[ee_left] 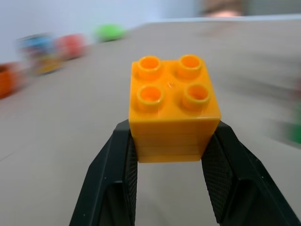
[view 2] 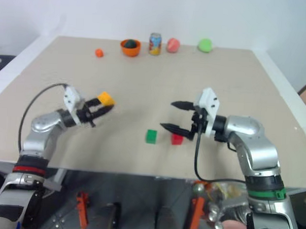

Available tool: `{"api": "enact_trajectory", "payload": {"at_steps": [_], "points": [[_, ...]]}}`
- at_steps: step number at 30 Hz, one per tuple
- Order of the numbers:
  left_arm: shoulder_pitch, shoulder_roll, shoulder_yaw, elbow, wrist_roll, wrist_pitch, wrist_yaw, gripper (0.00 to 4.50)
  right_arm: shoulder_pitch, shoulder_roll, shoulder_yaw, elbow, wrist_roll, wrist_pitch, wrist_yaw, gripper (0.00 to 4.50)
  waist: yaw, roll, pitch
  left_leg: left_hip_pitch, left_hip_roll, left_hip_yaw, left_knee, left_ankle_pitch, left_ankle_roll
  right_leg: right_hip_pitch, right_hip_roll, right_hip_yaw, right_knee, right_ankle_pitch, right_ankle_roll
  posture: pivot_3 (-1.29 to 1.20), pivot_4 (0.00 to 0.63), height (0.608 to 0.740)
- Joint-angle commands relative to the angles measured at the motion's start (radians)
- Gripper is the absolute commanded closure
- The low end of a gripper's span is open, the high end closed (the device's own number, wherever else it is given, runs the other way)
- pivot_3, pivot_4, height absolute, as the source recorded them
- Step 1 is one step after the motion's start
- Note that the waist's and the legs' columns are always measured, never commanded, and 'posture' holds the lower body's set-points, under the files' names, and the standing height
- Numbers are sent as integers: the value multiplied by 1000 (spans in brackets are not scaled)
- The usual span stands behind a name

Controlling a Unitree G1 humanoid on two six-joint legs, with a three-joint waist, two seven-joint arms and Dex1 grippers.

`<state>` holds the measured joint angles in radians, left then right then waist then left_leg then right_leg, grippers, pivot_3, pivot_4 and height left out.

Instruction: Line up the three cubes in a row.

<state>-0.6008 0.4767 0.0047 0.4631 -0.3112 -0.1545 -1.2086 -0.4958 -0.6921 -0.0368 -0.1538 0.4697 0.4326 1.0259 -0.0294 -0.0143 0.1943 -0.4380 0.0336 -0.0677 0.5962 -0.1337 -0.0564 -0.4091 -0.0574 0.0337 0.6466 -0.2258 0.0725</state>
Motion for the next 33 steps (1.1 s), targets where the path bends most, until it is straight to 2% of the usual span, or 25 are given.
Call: {"api": "enact_trajectory", "payload": {"at_steps": [1,5,13,23,33], "points": [[-49,44,-88,125,46,-160,-255,3185,15,-31,-63,-73,30,18,-21,179,0,0,0,0,0,0,0,0,0,0,0,0,0,0,0,0,150,740],[-169,8,-136,360,99,-279,-380,3185,61,-48,-100,-141,52,53,-54,179,7,0,0,-1,0,0,1,0,0,0,0,0,0,0,0,0,150,740],[-345,-77,-173,619,147,-389,-406,3185,126,-78,-159,-223,85,102,-97,179,9,-1,0,-3,-1,0,3,-1,2,0,-1,0,0,-1,1,0,150,740],[-398,-118,-169,729,195,-427,-404,3185,165,-101,-189,-268,110,126,-134,179,4,-1,0,-3,-1,0,3,-2,4,0,0,0,0,-1,2,0,150,740],[-407,-97,-131,770,231,-425,-381,3185,181,-114,-198,-283,125,134,-145,179,5,-1,0,-3,-1,0,3,-2,4,0,0,0,0,-1,2,0,150,740]]}}
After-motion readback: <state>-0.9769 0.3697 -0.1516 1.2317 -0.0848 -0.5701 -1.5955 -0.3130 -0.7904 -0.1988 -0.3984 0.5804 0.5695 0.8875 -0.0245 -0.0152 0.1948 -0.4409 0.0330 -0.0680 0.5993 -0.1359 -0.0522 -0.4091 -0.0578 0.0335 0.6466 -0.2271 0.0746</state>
